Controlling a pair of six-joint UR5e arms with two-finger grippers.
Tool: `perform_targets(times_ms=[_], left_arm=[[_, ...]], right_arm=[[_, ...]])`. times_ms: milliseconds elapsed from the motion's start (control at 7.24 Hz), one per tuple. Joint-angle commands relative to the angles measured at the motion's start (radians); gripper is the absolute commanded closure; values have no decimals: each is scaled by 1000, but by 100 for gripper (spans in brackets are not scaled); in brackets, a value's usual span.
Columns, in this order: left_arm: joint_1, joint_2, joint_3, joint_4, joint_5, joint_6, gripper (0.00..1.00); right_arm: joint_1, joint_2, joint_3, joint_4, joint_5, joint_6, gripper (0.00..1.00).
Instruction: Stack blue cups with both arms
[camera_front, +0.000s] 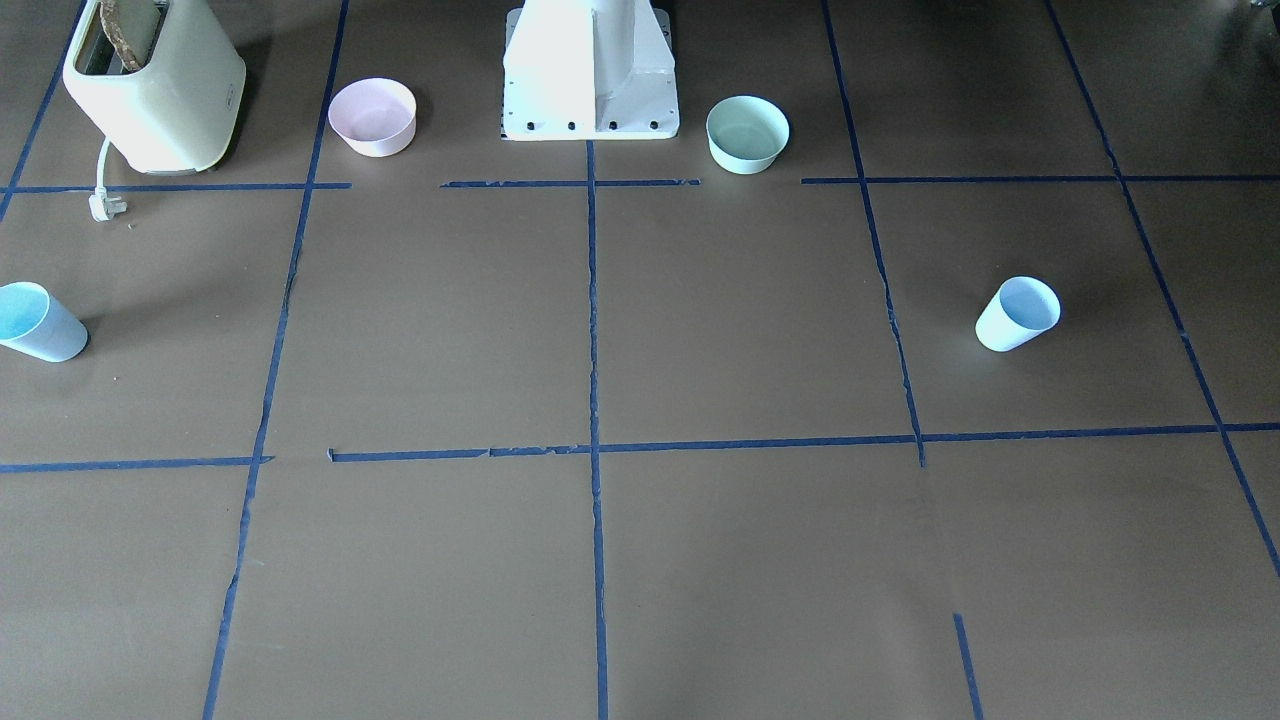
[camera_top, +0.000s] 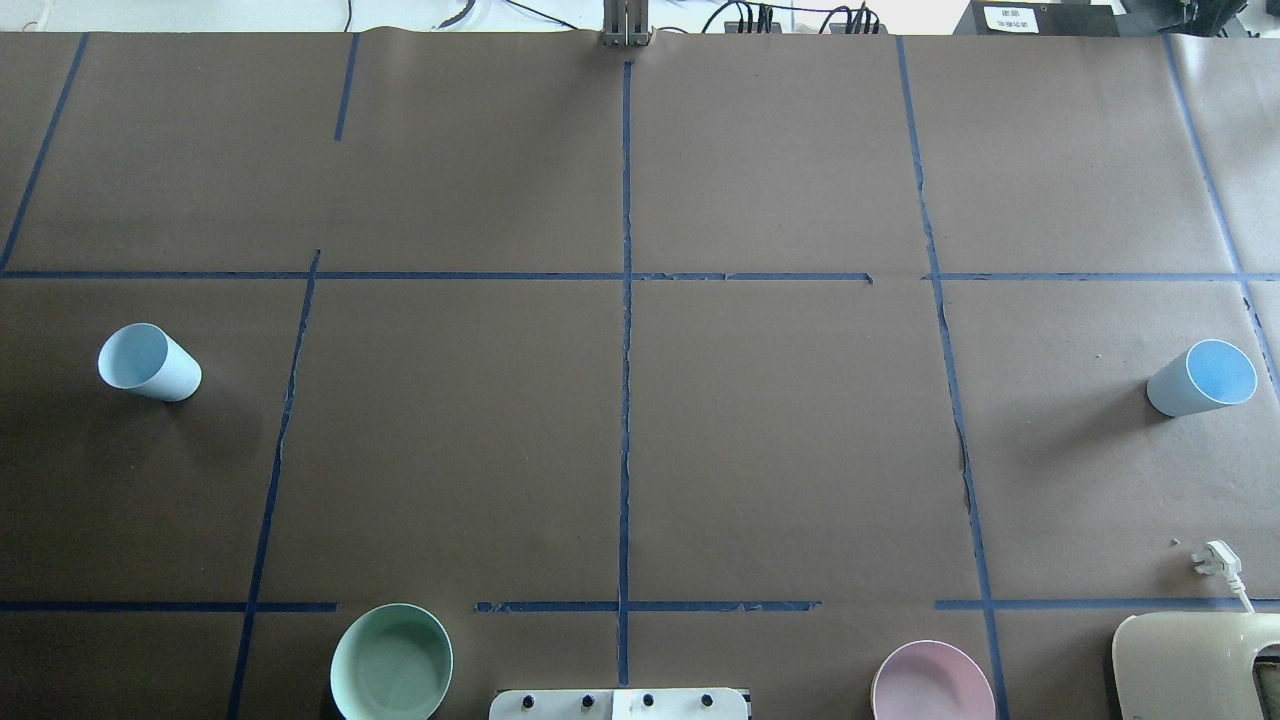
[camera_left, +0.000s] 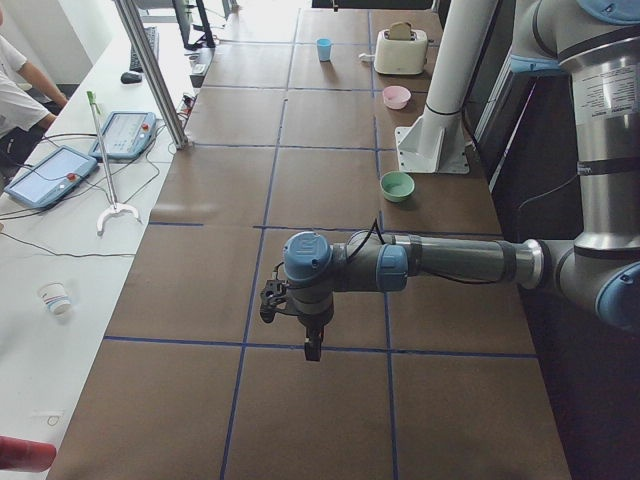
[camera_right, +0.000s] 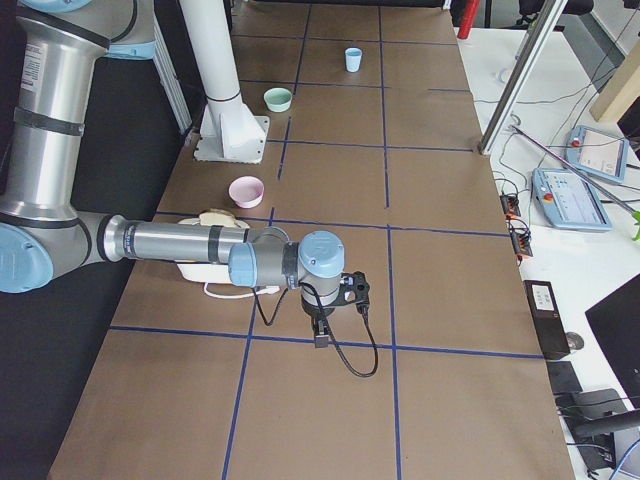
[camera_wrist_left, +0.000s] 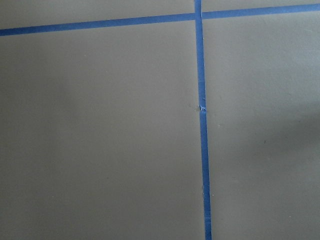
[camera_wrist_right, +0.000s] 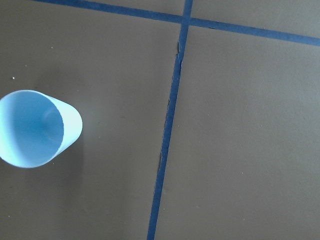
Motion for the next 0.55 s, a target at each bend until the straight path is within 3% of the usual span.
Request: perform_targets(times_ms=[0,138,276,415], left_arm=[[3,-55,6,-122,6,-6,0],[9,-59,16,-173,-18,-8,0],[64,-59,32,-183,-137,-81,0],[91,-68,18,-207,-147,-203,0]], right_arm=[[0,17,-3,86,0,8,0],[0,17,-3,119,16,9,0],[0,7,-6,122,41,5,0],[0,5,-3,122,44,9,0]])
